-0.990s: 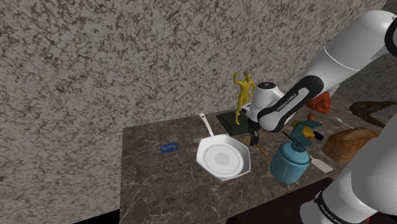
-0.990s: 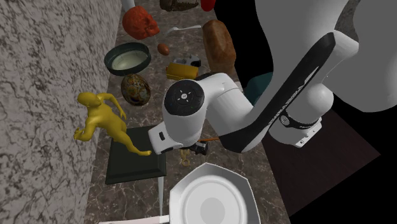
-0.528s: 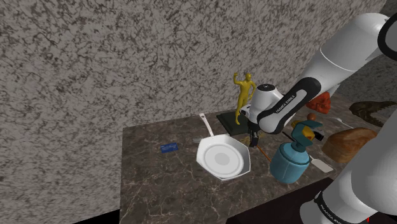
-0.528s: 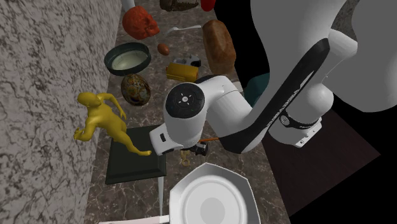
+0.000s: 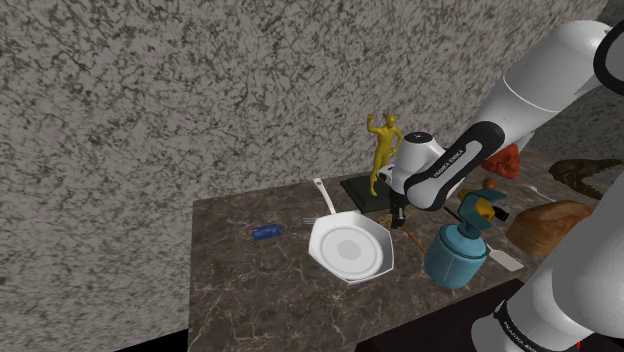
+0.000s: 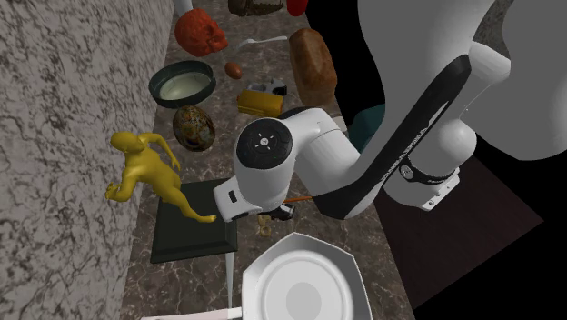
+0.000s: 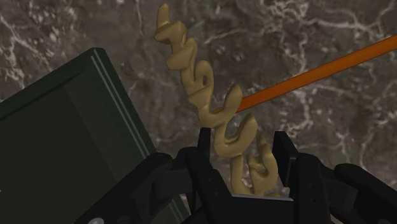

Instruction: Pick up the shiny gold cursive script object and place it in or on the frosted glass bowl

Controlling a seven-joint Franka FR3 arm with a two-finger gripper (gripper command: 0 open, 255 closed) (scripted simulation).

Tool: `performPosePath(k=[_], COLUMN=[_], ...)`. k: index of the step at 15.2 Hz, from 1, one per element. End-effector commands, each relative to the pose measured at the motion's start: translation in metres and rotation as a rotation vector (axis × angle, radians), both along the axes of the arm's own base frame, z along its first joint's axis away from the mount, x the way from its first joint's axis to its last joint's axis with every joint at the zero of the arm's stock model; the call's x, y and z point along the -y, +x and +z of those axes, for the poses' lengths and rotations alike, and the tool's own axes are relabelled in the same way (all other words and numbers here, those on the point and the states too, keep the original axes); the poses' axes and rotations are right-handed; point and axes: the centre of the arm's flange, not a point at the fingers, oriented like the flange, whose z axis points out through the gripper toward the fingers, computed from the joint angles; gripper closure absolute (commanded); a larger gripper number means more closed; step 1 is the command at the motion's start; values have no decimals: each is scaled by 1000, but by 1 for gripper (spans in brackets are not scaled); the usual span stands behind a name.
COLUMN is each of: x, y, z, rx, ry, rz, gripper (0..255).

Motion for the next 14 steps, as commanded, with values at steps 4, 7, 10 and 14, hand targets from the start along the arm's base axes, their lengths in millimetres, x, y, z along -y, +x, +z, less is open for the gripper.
performPosePath(k=[4, 7, 10, 14], x=[0, 0, 0, 0], y=[0, 0, 0, 0], z=[5, 21, 37, 58], rx=[0, 0, 0, 0], ry=[0, 0, 0, 0], rz=[0, 0, 0, 0], gripper=[255, 255, 255, 255])
